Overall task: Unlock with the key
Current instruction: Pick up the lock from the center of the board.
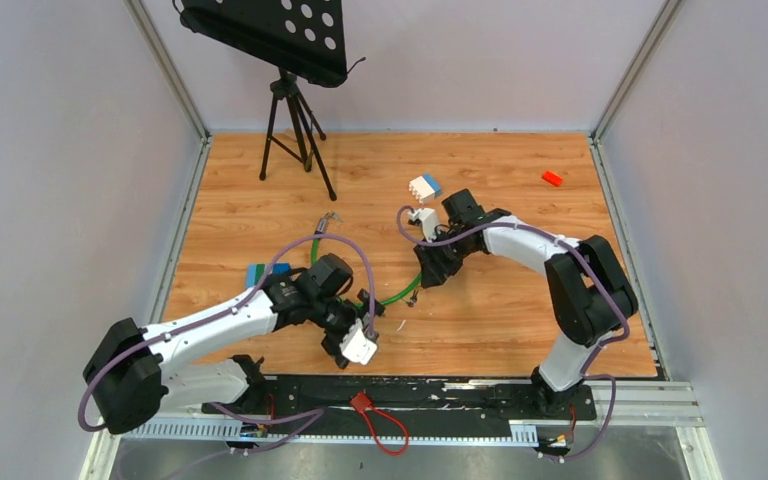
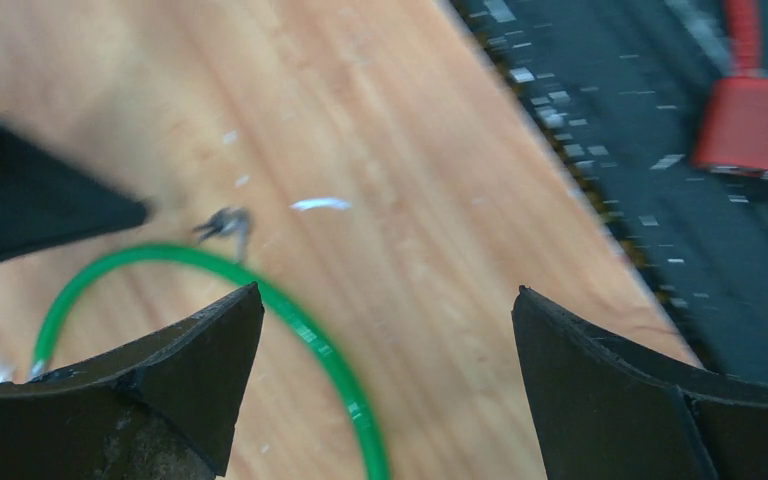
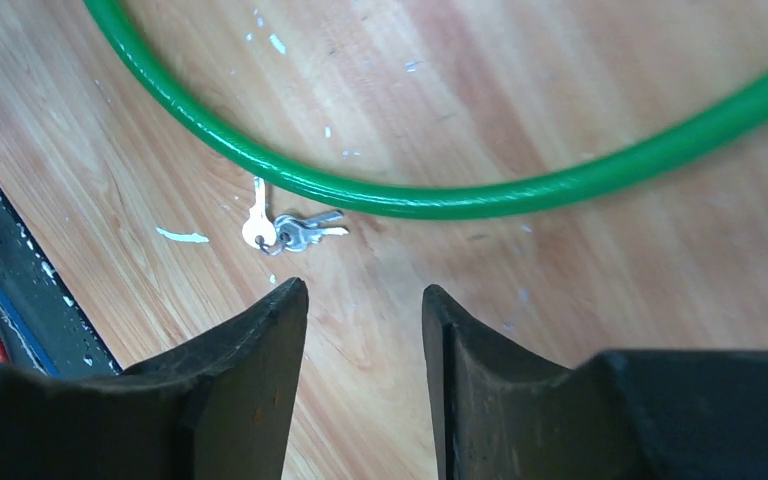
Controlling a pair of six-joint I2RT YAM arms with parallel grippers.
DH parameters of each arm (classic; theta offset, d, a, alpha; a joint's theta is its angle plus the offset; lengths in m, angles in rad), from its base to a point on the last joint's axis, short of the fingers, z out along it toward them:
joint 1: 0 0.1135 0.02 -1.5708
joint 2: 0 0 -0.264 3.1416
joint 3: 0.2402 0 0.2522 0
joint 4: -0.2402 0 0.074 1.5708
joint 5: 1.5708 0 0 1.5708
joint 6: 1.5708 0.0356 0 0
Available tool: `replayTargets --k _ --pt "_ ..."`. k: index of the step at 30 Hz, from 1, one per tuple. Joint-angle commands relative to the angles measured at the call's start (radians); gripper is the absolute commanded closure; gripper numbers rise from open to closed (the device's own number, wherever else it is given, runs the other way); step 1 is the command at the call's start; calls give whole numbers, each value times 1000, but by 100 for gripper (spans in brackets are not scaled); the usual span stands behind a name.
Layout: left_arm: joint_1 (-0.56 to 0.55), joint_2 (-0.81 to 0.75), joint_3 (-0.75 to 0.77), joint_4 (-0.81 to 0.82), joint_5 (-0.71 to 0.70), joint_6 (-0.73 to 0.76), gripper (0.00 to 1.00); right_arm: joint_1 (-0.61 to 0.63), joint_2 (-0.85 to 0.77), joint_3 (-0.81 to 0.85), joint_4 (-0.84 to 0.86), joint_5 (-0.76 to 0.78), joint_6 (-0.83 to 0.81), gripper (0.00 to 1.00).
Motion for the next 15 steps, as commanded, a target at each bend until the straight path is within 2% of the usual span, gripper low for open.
replayTargets --k 1,4,9,15 --pt "-117 5 13 -230 -24 87 0 -61 -110 53 -31 6 -15 50" --pt "-206 45 35 -296 -49 87 0 -92 -168 35 -41 27 -33 45" --pt "-372 99 45 -327 -104 50 1 -141 -238 -9 -37 37 -58 43" --pt "-458 179 68 -297 -105 -55 8 -180 -243 -14 -36 9 -60 44"
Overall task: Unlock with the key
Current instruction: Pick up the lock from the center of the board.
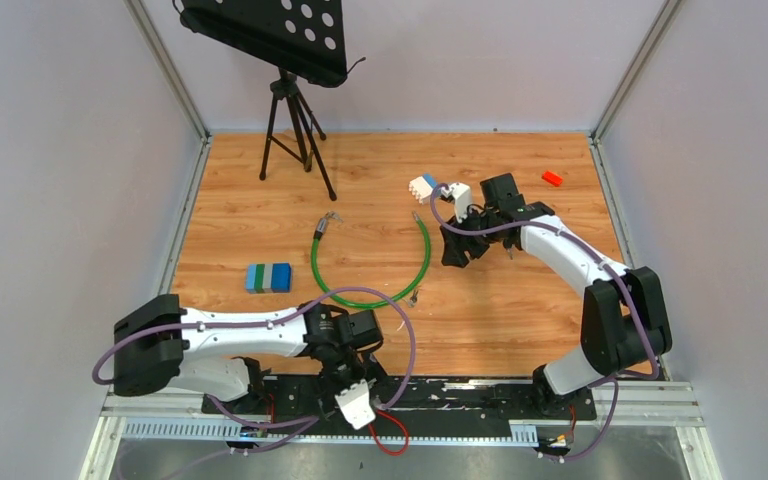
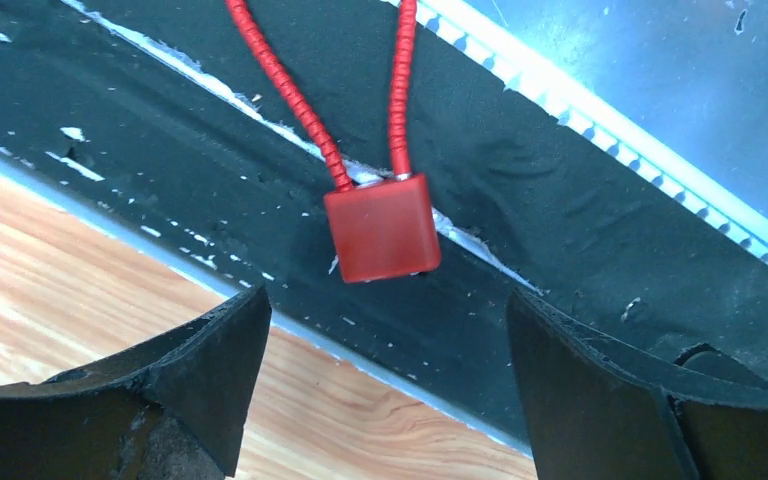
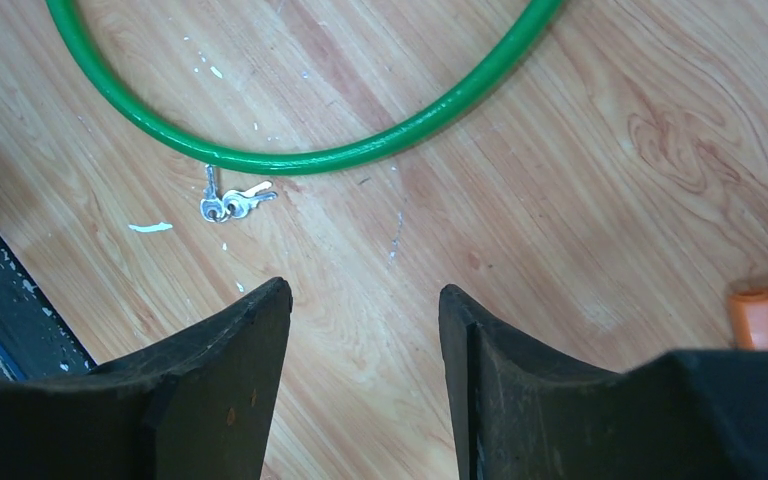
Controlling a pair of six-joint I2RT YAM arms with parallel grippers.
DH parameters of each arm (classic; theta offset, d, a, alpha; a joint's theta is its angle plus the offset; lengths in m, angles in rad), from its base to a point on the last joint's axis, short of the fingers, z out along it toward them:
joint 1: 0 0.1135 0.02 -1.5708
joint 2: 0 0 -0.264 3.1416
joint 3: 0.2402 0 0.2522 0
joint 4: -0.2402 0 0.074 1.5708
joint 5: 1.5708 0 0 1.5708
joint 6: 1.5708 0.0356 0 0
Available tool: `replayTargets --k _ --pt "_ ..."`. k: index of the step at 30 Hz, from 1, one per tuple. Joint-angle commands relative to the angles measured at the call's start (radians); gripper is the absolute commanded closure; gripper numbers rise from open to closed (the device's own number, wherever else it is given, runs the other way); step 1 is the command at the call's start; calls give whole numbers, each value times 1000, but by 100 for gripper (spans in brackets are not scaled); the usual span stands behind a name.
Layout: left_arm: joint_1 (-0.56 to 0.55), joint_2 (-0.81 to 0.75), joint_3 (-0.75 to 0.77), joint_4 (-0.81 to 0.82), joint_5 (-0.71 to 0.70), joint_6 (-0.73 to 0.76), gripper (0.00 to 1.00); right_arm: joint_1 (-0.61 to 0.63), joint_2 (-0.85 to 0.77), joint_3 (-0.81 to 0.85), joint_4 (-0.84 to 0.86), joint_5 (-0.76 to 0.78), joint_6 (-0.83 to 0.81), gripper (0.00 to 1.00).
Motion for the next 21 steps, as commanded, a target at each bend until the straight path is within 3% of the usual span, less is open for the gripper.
replayTargets --k 1,10,21 --pt "-38 48 58 5 -4 -103 9 -17 -16 -11 8 -20 -22 44" --pt "-59 102 103 72 43 -258 16 -19 4 -14 12 -41 -27 46" --pt "-100 119 60 100 22 -282 18 -28 6 -17 12 -43 -29 47"
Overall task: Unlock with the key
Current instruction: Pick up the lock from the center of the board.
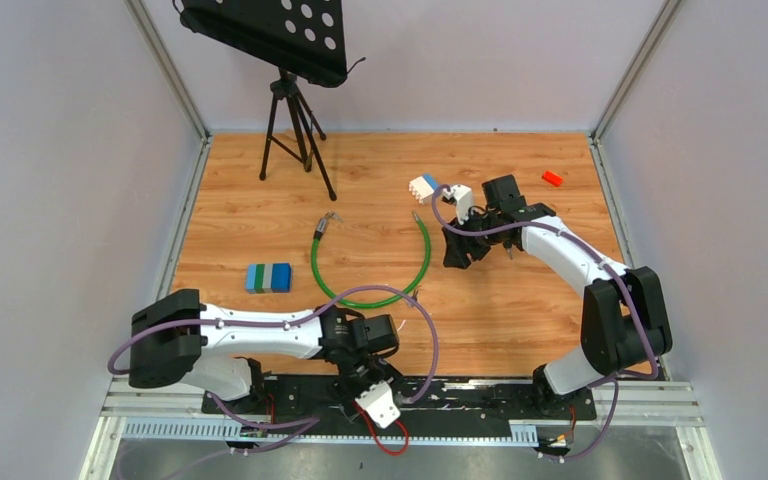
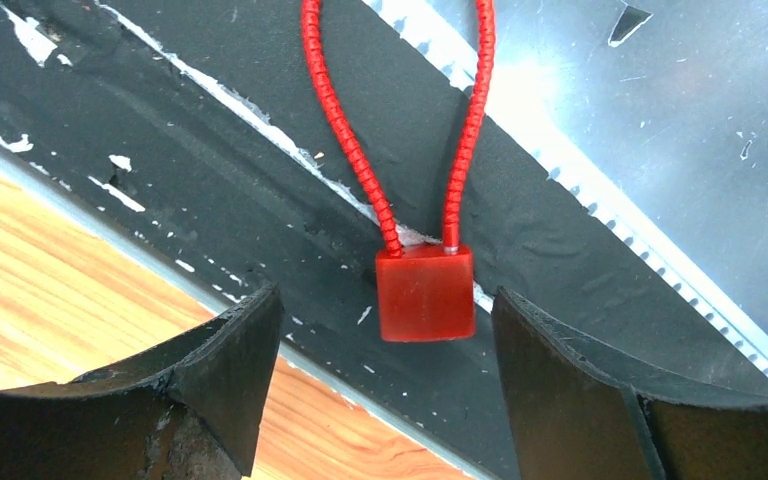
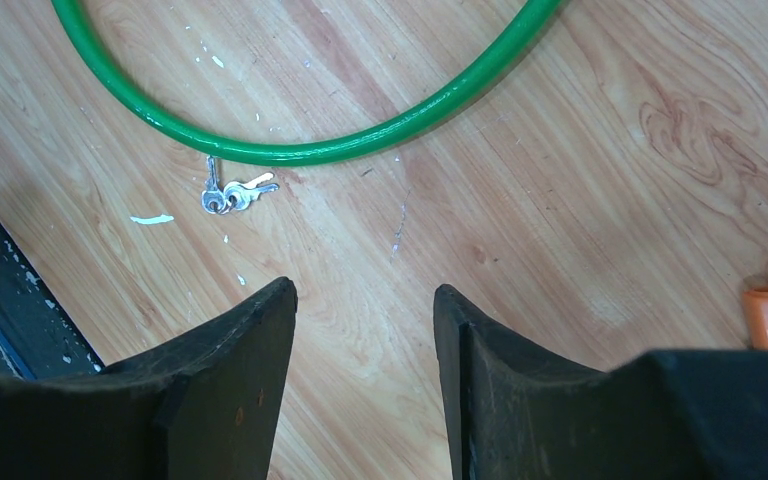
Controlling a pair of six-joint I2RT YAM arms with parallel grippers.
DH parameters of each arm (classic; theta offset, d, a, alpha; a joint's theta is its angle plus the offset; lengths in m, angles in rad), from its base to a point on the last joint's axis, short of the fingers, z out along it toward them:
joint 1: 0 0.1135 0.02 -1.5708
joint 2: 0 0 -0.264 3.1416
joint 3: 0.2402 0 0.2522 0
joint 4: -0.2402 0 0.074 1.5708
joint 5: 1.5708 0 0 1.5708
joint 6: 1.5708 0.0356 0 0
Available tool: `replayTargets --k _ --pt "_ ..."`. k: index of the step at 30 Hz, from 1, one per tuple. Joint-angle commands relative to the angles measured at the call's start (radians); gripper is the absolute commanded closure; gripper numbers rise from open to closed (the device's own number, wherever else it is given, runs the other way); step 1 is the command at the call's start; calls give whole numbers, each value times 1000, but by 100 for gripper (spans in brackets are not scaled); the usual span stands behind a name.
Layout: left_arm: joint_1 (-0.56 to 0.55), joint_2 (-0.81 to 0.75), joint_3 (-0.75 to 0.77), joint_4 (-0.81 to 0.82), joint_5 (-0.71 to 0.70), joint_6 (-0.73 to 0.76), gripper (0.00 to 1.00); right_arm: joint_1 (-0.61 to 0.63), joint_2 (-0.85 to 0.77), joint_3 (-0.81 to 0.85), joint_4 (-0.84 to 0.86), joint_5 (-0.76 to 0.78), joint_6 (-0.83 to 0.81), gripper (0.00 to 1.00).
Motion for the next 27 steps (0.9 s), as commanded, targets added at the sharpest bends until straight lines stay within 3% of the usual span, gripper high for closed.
replayTargets --k 1,8,13,19,22,27 --pt "-24 18 -13 25 14 -31 18 -10 4 -1 14 -23 -19 47" --pt "-41 53 -11 36 -15 -28 34 -15 0 -3 16 -26 -19 47" --pt "-41 67 -6 20 -46 -16 55 -17 4 -2 15 -32 -20 47" --pt "-30 27 17 -20 -130 -8 72 -20 4 -2 15 -39 -23 47" --pt "76 -24 46 -35 -134 2 75 -22 2 -2 15 -42 -22 48" --pt "342 -91 99 -24 -86 66 76 -24 -1 2 13 -58 -20 48"
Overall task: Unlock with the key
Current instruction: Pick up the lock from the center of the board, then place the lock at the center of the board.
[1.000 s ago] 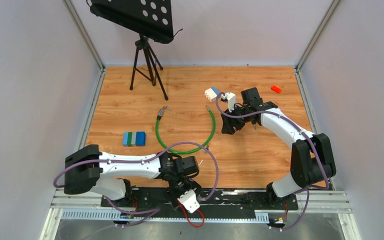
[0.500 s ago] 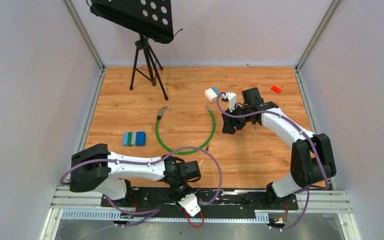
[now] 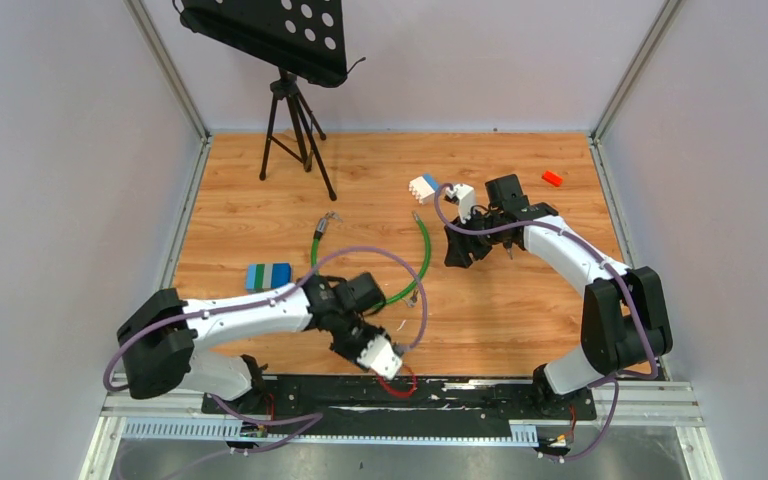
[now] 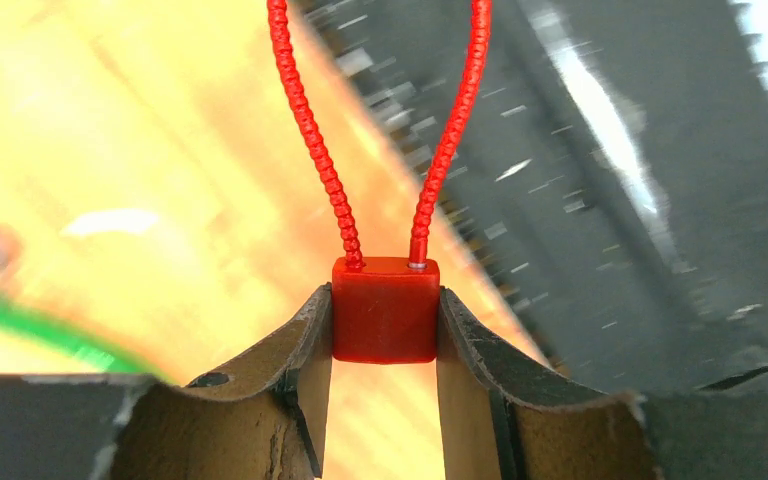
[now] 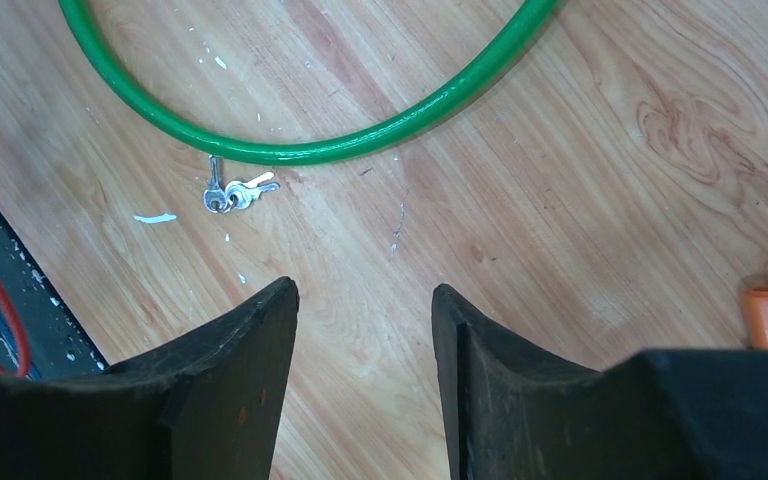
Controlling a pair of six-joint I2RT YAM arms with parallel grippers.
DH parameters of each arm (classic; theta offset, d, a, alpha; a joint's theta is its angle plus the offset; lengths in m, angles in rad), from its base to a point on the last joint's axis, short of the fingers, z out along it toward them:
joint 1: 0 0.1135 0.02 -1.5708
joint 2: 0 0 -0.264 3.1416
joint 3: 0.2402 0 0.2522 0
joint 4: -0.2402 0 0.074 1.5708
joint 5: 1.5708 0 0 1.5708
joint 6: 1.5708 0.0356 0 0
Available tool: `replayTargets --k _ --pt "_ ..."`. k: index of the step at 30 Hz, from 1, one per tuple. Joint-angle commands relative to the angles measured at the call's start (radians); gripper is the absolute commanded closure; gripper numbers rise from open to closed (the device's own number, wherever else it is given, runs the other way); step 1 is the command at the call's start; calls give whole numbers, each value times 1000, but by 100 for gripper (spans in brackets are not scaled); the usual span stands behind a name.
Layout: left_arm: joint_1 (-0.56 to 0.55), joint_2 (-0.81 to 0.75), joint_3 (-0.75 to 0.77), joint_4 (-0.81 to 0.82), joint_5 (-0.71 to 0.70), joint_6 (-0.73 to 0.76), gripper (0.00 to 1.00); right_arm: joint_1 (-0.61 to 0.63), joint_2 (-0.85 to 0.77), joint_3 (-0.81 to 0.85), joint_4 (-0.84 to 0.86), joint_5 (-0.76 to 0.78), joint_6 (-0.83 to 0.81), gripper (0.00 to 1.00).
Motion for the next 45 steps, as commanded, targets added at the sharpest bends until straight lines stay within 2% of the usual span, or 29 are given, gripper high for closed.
replayTargets --k 1,5,10,15,18,20,22,28,31,33,39,45 --pt "202 -67 79 25 21 59 76 -5 -3 2 13 -40 -12 48" --pt "381 -10 140 89 12 68 75 -4 -4 -2 13 -54 -13 48" --pt "527 153 233 125 8 20 71 0 -1 -7 -7 -80 -38 47" --pt "580 284 276 213 -52 -78 68 28 -9 -18 -16 -93 -73 45" --pt "594 325 294 247 -79 -135 67 85 -22 -37 -11 -57 -101 43" --pt "598 336 298 260 -85 -164 63 143 -24 -49 -3 -18 -112 43" --pt "601 332 293 279 -90 -197 56 201 -19 -59 13 17 -113 43" --pt "629 266 256 383 -155 -346 22 364 10 -72 77 158 -141 41" --pt "662 208 219 430 -153 -399 9 411 23 -88 112 194 -166 32" --pt "681 162 191 452 -161 -424 1 434 41 -91 128 203 -179 31" --pt "702 60 143 449 -259 -470 0 478 109 -83 178 230 -207 33" --pt "728 0 122 409 -267 -491 0 496 165 -73 216 271 -239 40"
